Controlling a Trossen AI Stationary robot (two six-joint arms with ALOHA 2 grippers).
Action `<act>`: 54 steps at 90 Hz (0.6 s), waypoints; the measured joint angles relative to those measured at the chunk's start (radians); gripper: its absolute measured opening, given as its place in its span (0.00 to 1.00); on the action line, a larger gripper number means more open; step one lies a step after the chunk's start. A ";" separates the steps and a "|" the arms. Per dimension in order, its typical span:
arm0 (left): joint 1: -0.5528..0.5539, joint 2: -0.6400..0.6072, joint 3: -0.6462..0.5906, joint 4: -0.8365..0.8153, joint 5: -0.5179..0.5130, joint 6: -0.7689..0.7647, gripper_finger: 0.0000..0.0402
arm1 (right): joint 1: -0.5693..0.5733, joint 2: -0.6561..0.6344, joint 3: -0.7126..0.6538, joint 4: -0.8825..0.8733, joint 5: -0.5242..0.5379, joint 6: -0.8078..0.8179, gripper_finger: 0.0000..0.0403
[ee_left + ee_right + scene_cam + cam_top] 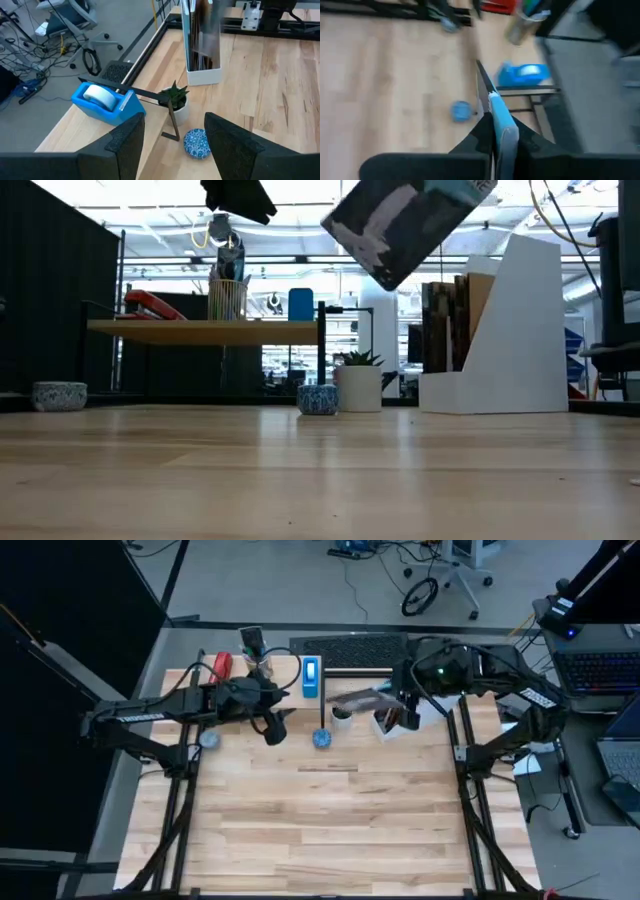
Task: Stock shelves
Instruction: Remove the blue book from the white book shelf
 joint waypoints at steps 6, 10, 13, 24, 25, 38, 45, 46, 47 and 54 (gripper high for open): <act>0.000 0.000 0.000 0.000 0.000 0.000 0.48 | 0.015 0.000 0.000 0.000 -0.096 0.083 0.02; 0.000 0.000 0.000 0.001 0.000 0.000 0.48 | 0.025 0.000 0.000 -0.004 -0.156 0.137 0.02; 0.000 0.000 0.000 0.002 0.000 0.001 0.48 | 0.033 0.000 0.000 -0.012 -0.192 0.180 0.02; 0.000 0.000 0.000 0.009 0.000 0.007 0.48 | 0.084 -0.002 -0.036 -0.073 -0.229 0.303 0.02; 0.000 0.000 0.000 0.009 0.000 0.007 0.48 | 0.090 -0.002 -0.043 -0.082 -0.229 0.311 0.02; 0.000 0.000 0.000 0.009 0.008 0.032 0.48 | 0.141 0.000 -0.213 -0.140 -0.377 0.404 0.02; 0.000 0.000 0.000 0.009 0.011 0.034 0.48 | 0.165 -0.004 -0.329 -0.030 -0.516 0.446 0.02; 0.000 0.000 0.000 0.009 0.011 0.034 0.48 | 0.169 -0.005 -0.346 -0.008 -0.537 0.451 0.02; 0.000 0.000 0.000 0.009 0.011 0.034 0.48 | 0.173 -0.005 -0.365 0.015 -0.559 0.456 0.02; 0.000 0.000 0.000 0.009 0.011 0.034 0.48 | 0.208 -0.008 -0.483 0.144 -0.700 0.497 0.02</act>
